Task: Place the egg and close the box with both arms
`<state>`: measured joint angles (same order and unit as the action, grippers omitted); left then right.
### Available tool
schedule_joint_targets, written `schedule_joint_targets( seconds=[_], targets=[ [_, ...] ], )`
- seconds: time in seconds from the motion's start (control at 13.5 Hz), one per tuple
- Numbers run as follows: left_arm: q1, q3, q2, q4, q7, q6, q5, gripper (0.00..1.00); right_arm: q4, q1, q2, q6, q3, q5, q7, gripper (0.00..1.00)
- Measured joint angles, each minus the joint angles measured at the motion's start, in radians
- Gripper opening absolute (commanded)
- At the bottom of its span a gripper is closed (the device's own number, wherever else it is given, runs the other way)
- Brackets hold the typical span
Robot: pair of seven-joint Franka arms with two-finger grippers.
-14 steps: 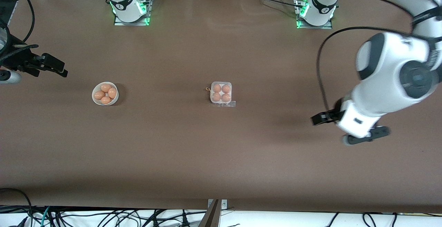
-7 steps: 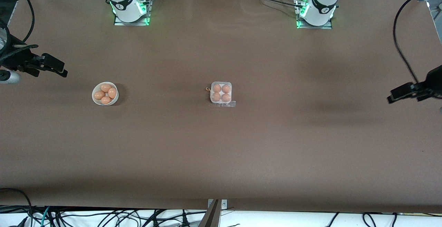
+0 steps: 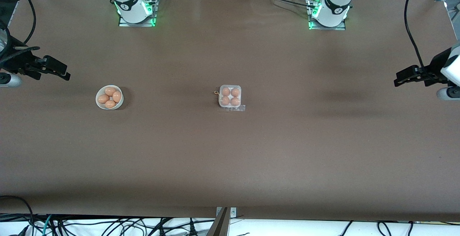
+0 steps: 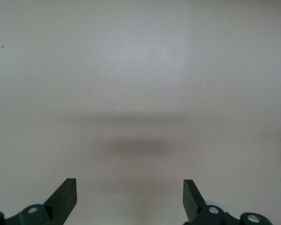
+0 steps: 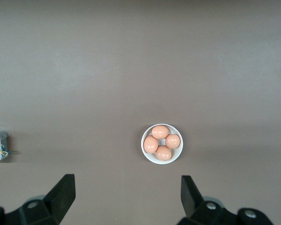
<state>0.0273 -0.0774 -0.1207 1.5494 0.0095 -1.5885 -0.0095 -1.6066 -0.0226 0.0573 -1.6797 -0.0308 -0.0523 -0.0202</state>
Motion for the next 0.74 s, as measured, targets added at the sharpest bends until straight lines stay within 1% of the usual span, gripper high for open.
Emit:
schedule_joint_targets(
  seconds=[0.37,0.74],
  targets=[
    [0.02,0.001,0.058,0.03,0.0,0.0,0.003,1.0,0.0,0.0,0.0,0.0,0.0,0.0,0.0,1.0],
    [0.035,0.001,0.066,0.036,0.0,0.0,0.003,1.0,0.0,0.0,0.0,0.0,0.0,0.0,0.0,1.0]
  ],
)
